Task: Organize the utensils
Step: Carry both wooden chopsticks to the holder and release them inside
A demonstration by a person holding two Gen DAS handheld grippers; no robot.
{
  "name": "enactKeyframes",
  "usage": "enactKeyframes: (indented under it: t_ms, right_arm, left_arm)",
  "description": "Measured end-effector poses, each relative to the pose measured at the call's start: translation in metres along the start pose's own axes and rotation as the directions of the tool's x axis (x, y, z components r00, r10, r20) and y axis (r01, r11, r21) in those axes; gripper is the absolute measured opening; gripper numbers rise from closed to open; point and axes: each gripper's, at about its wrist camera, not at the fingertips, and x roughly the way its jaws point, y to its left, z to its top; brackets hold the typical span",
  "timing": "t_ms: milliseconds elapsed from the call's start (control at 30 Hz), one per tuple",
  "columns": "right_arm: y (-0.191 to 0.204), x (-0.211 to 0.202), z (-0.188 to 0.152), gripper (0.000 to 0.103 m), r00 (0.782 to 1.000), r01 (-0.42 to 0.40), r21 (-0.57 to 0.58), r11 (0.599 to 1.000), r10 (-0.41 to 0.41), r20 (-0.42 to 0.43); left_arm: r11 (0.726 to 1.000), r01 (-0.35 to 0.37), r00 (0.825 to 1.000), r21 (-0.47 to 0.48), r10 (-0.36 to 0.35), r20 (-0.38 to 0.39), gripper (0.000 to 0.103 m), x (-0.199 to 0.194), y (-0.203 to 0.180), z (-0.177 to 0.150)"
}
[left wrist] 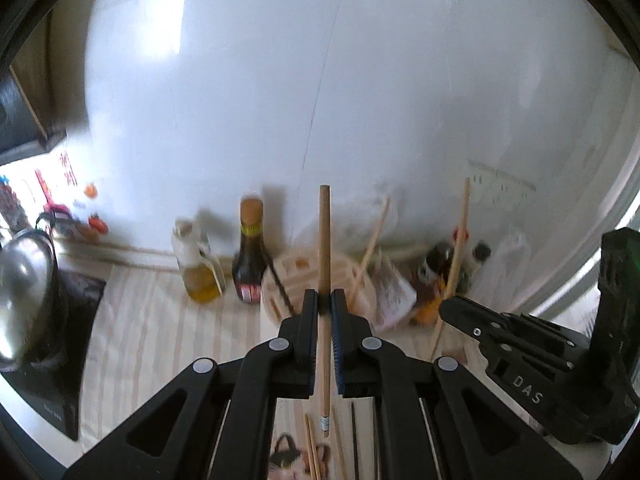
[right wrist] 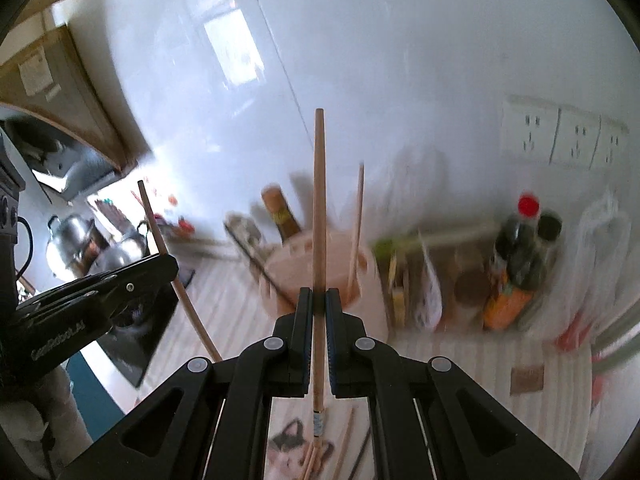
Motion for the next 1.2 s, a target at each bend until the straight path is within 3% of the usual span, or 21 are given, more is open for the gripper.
enactKeyframes:
  t_ms: [267,500,933,1200]
  right_arm:
    - [0.005,-0.003,0.049,0.006,0.993,0.019,-0.01,1.0,-0.018,0.118]
    - [0.004,0.008,0.068,0.006,0.985,0.029,-0.002,1.0,-0.028,0.168]
    - [-0.026,0.045,0.051,0.006,0.97,0.015,0.09,0.996,-0.036,0.24]
    - [-0.028,0.058,0.038,0.006,0.955,0.011,0.093,0.996,-0.038,0.295]
  left_arm:
    - [0.999,-0.027,0.996,0.035,0.024,0.083,0.004,0.005,-0.007,0.04]
    - [0.998,-0.032,0.994,0.054,0.026,0.108,0.004,0.021,-0.01,0.062]
    - [1.0,0.001,0.997,0.021,-0.002,0.077,0.004,0.067,0.003,0.068]
    - [0.999,-0.019,0.996,0.034,0.016,0.083,0.004,0.084,0.003,0.061]
